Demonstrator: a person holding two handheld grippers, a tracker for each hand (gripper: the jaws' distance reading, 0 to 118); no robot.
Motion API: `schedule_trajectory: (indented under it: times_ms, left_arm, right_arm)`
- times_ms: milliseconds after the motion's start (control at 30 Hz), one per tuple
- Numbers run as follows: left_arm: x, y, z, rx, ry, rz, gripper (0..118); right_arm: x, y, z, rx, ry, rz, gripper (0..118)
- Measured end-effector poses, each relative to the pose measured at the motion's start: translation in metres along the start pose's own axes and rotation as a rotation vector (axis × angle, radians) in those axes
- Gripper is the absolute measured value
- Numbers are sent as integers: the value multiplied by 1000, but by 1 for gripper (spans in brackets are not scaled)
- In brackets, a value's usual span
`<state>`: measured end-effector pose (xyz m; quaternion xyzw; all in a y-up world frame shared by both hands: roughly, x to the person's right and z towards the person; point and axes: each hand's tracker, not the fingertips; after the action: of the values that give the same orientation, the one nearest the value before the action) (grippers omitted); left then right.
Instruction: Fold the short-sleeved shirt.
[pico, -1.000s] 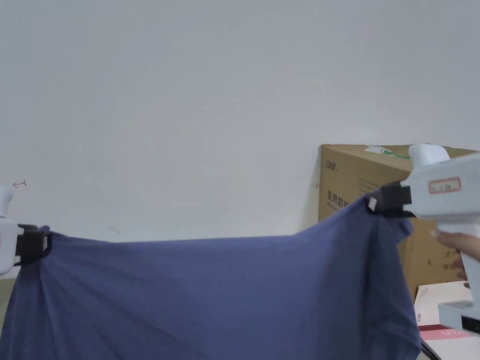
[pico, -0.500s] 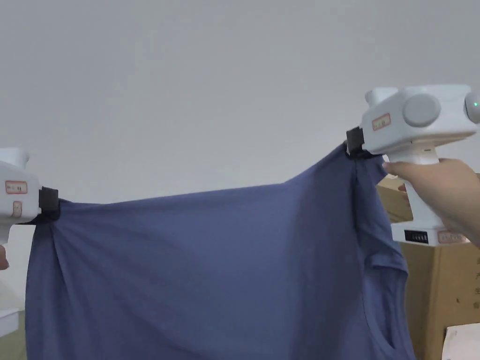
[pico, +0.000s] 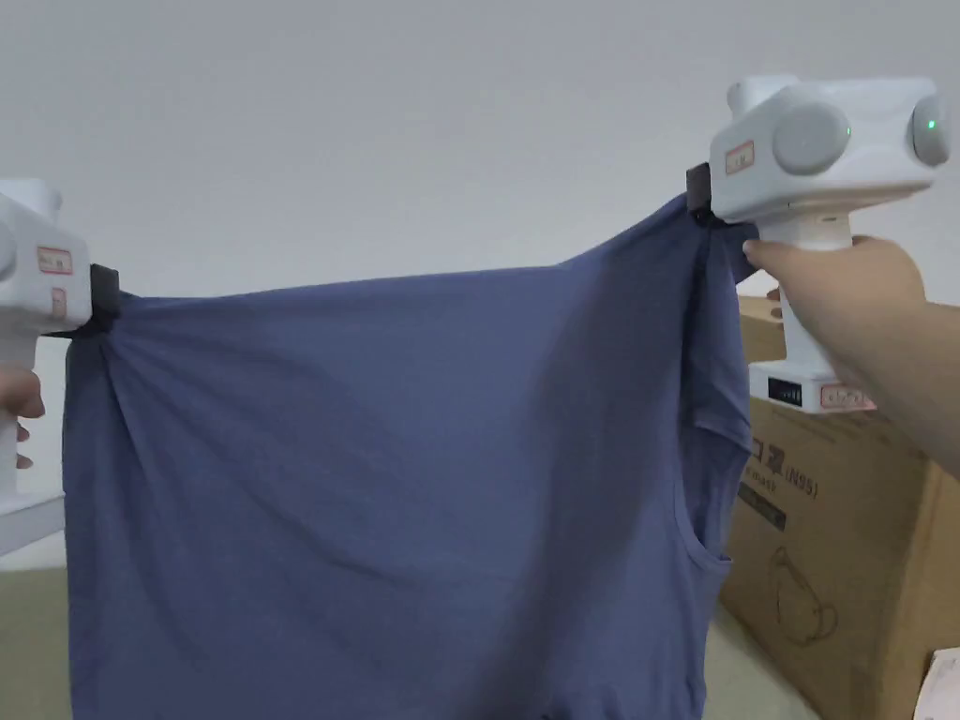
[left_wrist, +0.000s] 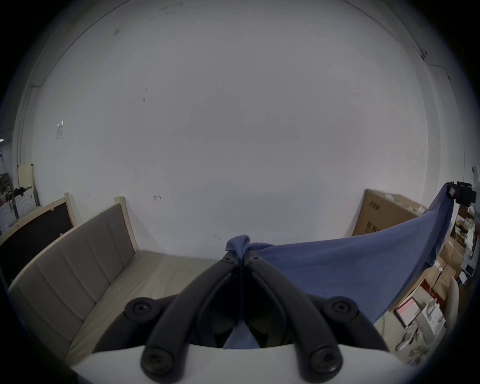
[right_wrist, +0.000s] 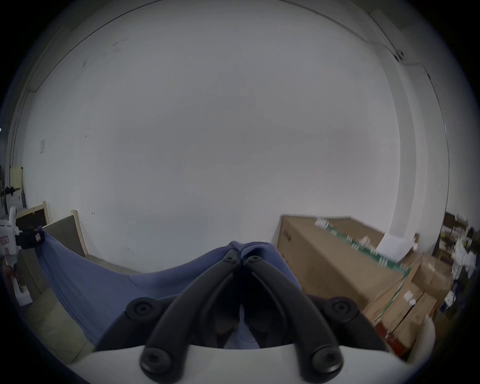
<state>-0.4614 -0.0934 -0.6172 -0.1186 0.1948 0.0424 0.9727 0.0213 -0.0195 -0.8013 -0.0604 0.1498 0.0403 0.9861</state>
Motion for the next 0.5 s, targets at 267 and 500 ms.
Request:
schedule_trajectory:
  times_ms: [267, 500]
  left_arm:
    - [2, -204, -25, -374, -47, 59, 1]
    - [-22, -357, 50, -634, -111, -4, 1]
  right_arm:
    - [-2, -258, -11, -425, 29, -140, 0]
    - [18, -438, 84, -761, 86, -115, 0]
